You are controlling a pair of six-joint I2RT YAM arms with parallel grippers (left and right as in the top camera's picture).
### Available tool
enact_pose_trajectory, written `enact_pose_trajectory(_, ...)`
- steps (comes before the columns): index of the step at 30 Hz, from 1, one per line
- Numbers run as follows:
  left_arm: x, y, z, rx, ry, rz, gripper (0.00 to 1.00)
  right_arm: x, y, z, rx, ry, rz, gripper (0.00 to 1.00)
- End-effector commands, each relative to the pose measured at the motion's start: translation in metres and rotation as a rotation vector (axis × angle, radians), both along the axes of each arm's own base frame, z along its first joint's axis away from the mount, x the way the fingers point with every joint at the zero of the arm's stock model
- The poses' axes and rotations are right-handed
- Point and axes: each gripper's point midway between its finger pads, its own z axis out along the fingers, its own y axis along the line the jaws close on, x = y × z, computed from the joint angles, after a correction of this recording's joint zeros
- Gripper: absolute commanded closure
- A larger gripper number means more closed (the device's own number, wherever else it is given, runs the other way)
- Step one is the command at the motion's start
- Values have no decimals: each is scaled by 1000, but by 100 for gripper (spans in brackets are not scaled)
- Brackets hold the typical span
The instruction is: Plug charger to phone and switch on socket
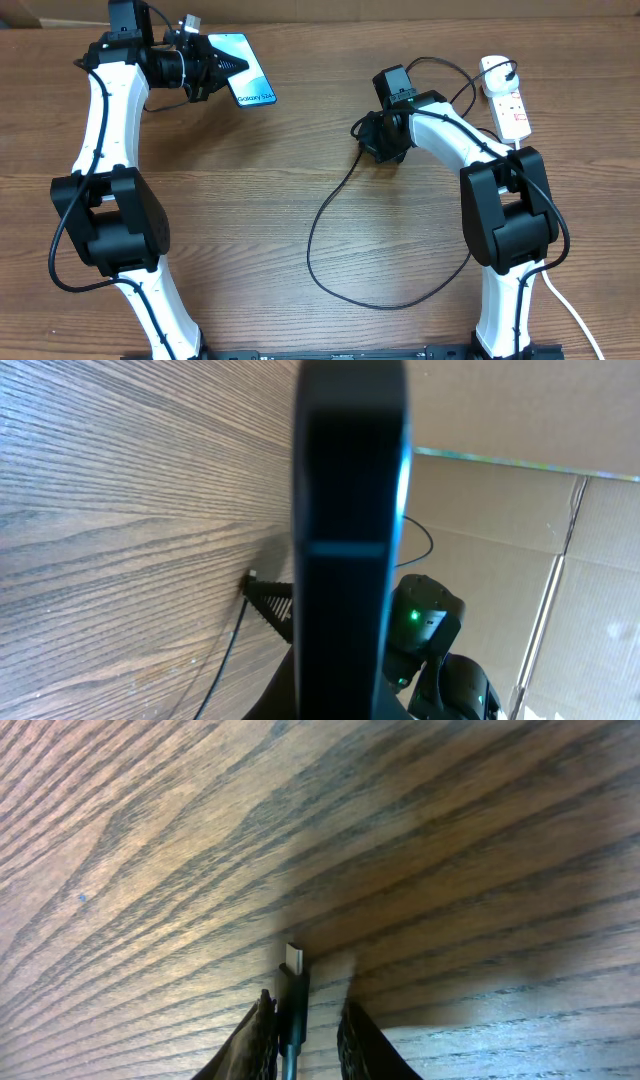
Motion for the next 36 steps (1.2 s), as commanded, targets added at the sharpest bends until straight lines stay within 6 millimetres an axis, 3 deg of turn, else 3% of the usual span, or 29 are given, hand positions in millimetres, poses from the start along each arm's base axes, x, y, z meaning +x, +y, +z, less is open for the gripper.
enact_pose_trajectory(1,0,2,10,-12,-43,-15,96,-7,5,1,21,11,11,80)
enact_pose_trajectory(11,0,2,10,-13,-40,-15,96,-6,8,2,27,8,-2,85)
enact_pose_trajectory(20,0,2,10,-14,-40,-15,96,-3,13,4,55,-4,5,96)
enact_pose_trajectory(27,-2,-1,15,-43,-59,-40,96,0,22,12,113,-16,48,96)
enact_pose_trajectory(30,-7,-8,25,-98,-94,-84,96,0,38,39,247,-48,151,96)
enact_pose_trajectory(31,-11,-12,33,-145,-108,-111,96,-3,50,66,359,-86,237,96)
enact_pose_trajectory(36,-19,-19,54,-270,-132,-169,96,-36,81,157,698,-222,538,96)
